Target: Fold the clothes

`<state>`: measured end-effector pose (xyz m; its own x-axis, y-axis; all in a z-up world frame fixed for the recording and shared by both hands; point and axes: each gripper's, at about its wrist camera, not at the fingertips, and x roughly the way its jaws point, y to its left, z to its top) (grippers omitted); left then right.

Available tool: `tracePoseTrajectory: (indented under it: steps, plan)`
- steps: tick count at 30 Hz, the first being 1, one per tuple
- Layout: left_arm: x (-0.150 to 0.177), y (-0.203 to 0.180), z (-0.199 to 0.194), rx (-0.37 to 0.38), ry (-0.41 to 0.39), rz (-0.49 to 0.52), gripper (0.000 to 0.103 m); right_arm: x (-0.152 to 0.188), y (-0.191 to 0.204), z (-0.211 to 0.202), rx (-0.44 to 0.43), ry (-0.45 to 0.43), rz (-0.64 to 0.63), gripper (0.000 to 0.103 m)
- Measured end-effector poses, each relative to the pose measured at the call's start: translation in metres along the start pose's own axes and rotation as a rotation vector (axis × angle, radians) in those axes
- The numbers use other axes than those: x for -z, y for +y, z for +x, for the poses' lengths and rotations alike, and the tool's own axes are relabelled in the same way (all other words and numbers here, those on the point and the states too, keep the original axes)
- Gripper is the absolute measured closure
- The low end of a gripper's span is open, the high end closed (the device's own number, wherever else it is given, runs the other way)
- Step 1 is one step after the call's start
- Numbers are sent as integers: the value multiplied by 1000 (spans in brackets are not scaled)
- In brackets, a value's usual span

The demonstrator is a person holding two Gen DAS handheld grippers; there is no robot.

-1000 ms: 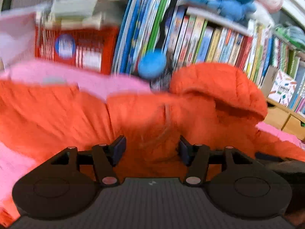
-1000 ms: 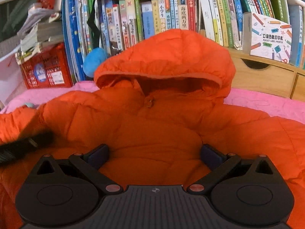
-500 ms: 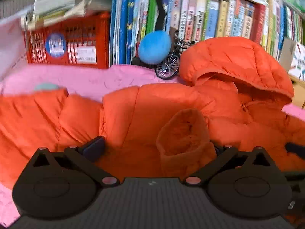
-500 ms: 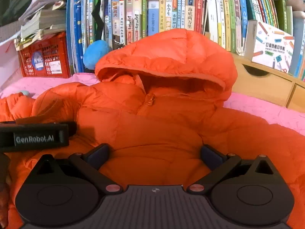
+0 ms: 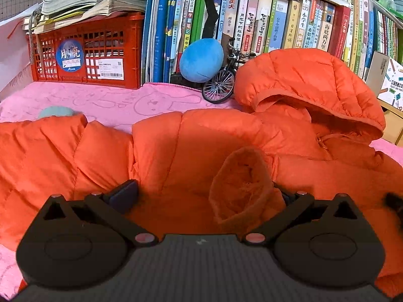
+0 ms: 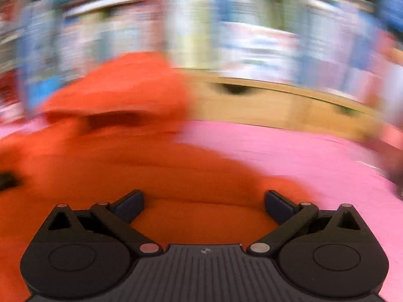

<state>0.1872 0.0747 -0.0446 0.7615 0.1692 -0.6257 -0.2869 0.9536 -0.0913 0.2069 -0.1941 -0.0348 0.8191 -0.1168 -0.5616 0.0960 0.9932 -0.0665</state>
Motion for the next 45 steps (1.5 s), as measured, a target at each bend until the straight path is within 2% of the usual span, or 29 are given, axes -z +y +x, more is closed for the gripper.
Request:
tracePoseTrajectory:
  steps: [3, 5, 7, 9, 11, 14, 16, 17, 19, 24, 27, 28, 29, 33, 35, 37, 39, 42, 44, 45]
  plan:
    - [0, 1, 0, 5, -2, -4, 0, 3, -46, 3, 194, 28, 269, 0]
    - [0, 1, -1, 6, -2, -6, 0, 7, -63, -3, 210, 4, 384, 0]
    - [0, 0, -1, 4, -2, -6, 0, 8, -62, -18, 218, -76, 390, 0]
    - [-1, 0, -1, 2, -1, -5, 0, 8, -51, -40, 97, -196, 342, 0]
    - [-1, 0, -1, 2, -1, -5, 0, 6, -31, -55, -147, -255, 255, 0]
    - [-1, 0, 0, 2, -1, -6, 0, 6, 13, -55, -416, -152, 61, 0]
    - [-1, 0, 0, 3, -2, -7, 0, 14, 42, -44, -478, -48, -46, 0]
    - [-1, 0, 0, 4, -2, -8, 0, 17, 53, -37, -451, 2, -97, 0]
    - [-1, 1, 0, 7, -4, -11, 0, 16, 57, -31, -404, 33, -126, 0]
    - [0, 2, -1, 22, -7, -15, 0, 19, 25, -22, -267, 40, -94, 0]
    - [0, 2, -1, 26, -7, -16, 0, 24, -9, -26, -122, 19, -83, 3]
    - [0, 2, -1, 27, -7, -17, 0, 28, -19, -30, -77, 11, -70, 6]
    - [0, 2, 0, 28, -7, -17, 0, 29, -33, -29, -24, 17, -44, 13]
    - [0, 2, 0, 28, -8, -19, 0, 26, -84, -34, 197, 41, 102, 9]
    - [0, 2, 0, 25, -8, -20, 0, 19, -89, -47, 239, -1, 131, 10]
    - [0, 2, 0, 24, -8, -21, 0, 10, -74, -64, 156, -74, 129, 9]
    - [0, 2, 0, 24, -8, -22, 0, 2, -49, -73, -38, -116, 118, 1]
    - [0, 3, 0, 26, -9, -25, 0, -7, -6, -73, -289, -119, 90, 0]
    - [0, 3, 0, 28, -10, -27, 0, -9, 27, -61, -372, -82, 55, 0]
    - [-1, 4, 0, 29, -10, -28, 0, -7, 37, -54, -365, -61, 32, 0]
